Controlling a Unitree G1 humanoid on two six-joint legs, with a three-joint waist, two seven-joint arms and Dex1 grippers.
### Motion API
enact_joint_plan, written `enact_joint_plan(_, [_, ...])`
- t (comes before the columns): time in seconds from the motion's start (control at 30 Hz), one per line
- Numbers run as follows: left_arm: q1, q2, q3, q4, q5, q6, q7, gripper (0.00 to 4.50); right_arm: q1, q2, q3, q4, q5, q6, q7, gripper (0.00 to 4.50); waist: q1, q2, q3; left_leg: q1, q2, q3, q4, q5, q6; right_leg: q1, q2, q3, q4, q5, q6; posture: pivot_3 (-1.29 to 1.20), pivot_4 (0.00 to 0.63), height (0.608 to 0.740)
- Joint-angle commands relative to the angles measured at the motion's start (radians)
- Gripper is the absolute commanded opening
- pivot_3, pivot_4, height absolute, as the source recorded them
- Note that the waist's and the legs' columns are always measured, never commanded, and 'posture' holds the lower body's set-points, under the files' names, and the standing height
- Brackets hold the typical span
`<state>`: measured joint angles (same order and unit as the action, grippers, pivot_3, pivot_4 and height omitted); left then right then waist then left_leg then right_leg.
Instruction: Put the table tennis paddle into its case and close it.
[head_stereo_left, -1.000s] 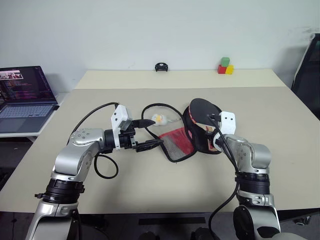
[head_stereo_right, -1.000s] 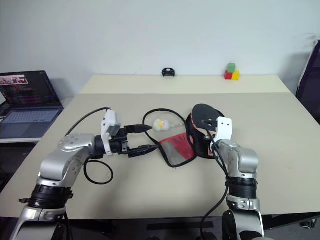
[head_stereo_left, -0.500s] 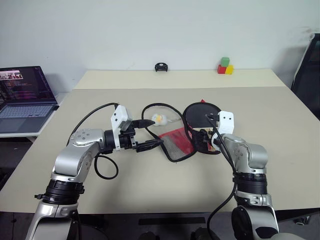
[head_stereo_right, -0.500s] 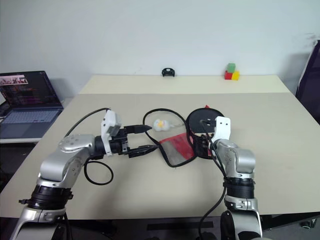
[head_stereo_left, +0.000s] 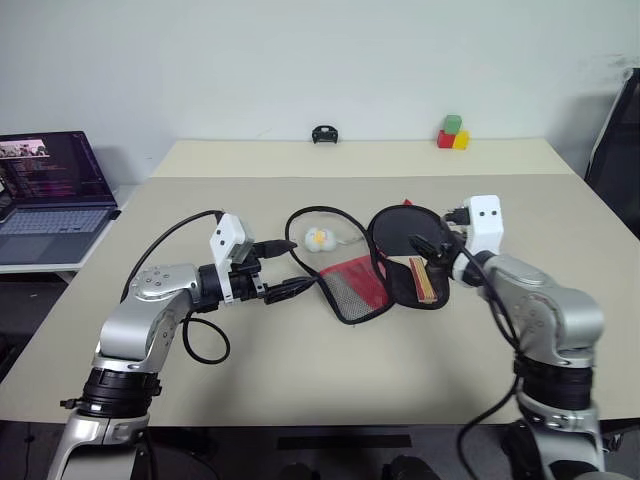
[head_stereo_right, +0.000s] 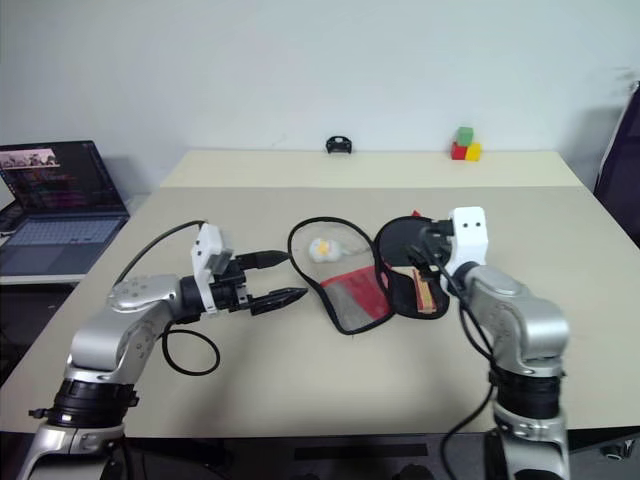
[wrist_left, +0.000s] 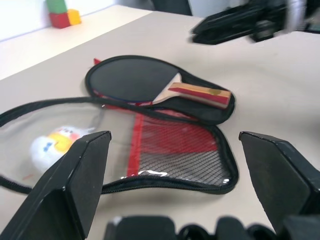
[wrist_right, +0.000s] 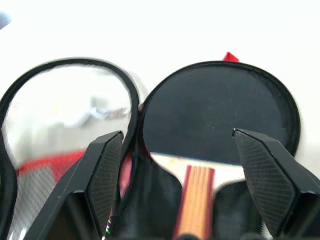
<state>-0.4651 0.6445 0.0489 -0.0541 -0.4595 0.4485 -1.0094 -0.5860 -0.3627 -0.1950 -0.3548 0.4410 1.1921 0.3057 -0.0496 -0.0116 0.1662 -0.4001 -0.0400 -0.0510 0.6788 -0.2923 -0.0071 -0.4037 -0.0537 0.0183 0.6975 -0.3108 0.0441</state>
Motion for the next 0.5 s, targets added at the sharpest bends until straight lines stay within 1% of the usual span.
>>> enact_joint_plan(0.03, [-0.001, 0.006, 0.041, -0.009, -0.006, -0.025, 0.018, 4.5, -0.003, -0.123, -0.002, -0.057, 0.118, 0.002, 0.19, 3.82, -0.001, 0.0, 0.0, 0.0, 0.0, 0.0, 0.0, 0.0, 0.0, 0.0, 0.0, 0.0, 0.0, 0.0, 0.0, 0.0, 0.15, 0.74])
enact_joint_plan(0.13, [0.007, -0.001, 0.053, 0.001, -0.014, -0.018, 0.035, 4.5, -0.006, -0.231, 0.003, -0.046, 0.163, -0.037, 0.309, 3.82, -0.001, 0.0, 0.0, 0.0, 0.0, 0.0, 0.0, 0.0, 0.001, 0.0, 0.0, 0.0, 0.0, 0.0, 0.0, 0.0, 0.15, 0.74])
enact_joint_plan(0.27, [0.025, -0.002, 0.059, 0.031, 0.013, -0.031, 0.069, 4.5, 0.012, -0.342, 0.025, -0.042, 0.192, -0.093, 0.433, 3.82, 0.0, 0.0, 0.0, 0.0, 0.0, 0.0, 0.0, 0.0, 0.001, 0.001, 0.0, 0.0, 0.0, 0.0, 0.0, 0.0, 0.15, 0.74])
enact_joint_plan(0.33, [0.026, -0.006, 0.069, 0.071, 0.034, -0.06, 0.096, 4.5, 0.015, -0.373, 0.029, -0.035, 0.206, -0.111, 0.47, 3.82, 0.003, 0.0, 0.0, 0.0, 0.0, 0.0, 0.0, 0.0, 0.001, 0.001, 0.0, 0.0, -0.001, 0.0, 0.0, 0.0, 0.15, 0.74])
enact_joint_plan(0.5, [0.006, -0.005, 0.066, 0.179, 0.073, -0.114, 0.117, 4.5, -0.005, -0.405, 0.04, 0.013, 0.202, -0.15, 0.499, 3.82, 0.005, -0.001, 0.0, 0.0, 0.0, 0.0, 0.001, 0.0, 0.001, 0.001, 0.0, 0.0, 0.0, 0.0, 0.0, 0.0, 0.15, 0.74])
